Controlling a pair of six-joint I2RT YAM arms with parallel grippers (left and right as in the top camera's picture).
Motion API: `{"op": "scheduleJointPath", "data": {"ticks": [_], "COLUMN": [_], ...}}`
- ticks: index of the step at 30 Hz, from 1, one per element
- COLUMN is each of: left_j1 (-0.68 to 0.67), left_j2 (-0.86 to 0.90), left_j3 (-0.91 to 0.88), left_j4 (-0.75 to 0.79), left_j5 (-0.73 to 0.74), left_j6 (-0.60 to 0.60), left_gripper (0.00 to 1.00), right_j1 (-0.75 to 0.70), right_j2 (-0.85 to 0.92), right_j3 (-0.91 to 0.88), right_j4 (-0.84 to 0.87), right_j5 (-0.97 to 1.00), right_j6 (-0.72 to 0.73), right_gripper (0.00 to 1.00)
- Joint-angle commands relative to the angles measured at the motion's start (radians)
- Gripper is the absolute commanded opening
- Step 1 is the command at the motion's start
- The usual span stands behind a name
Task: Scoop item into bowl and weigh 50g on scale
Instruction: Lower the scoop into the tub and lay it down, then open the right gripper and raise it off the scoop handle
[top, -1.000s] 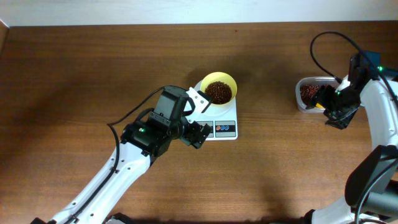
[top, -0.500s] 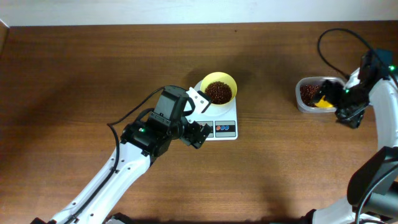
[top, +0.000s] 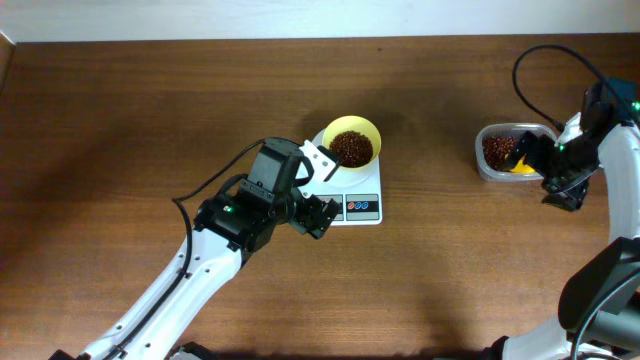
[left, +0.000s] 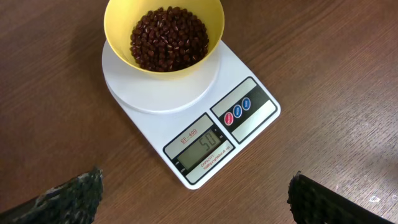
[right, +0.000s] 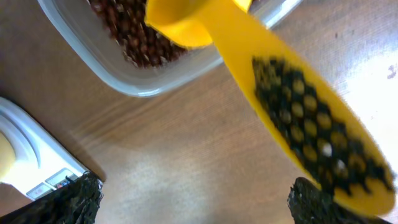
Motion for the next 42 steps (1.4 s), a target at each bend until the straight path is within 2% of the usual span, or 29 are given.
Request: {"op": "scheduleJointPath", "data": {"ticks": [1,12,18,21,26,34,42], "left_j1": [0.003,0.003,0.003,0.003,0.003,0.003,0.003], "left_j2": [-0.018,-0.018,-0.018,-0.018,-0.018,-0.018,-0.018], "left_j3": [0.001,0.001,0.001,0.001,0.001,0.001,0.001], "left_j4": [0.002,0.002,0.002,0.002,0.002,0.002,0.002], "left_j5": [0.007,0.007,0.007,0.007,0.007,0.007,0.007], "left_j6": [-0.012,-0.012,-0.012,-0.012,-0.012,-0.012,-0.012], "left_gripper": [0.99,0.99,0.99,0.99,0.99,0.99,0.99], "right_j1": [0.0,0.0,0.002,0.002,0.002,0.002,0.002], "right_j2": [-0.039,-0.064,-0.064,-0.064,-0.064,-0.066,-0.068], "right_j3": [0.034,0.15,0.154,0.154,0.154,0.169,0.393], "right_j4": [-0.023,-0.115,-0.109,-0.074,-0.029,-0.002,-0.147], "right_j5": [-0.005,0.051,0.101,0.101,0.101,0.104,0.1], "right_j6": [-0.015,-0.015,-0.299,-0.503,-0.634,-0.647,-0.639], "right_gripper": [0.99,0.99,0.99,0.99,0.99,0.99,0.99]}}
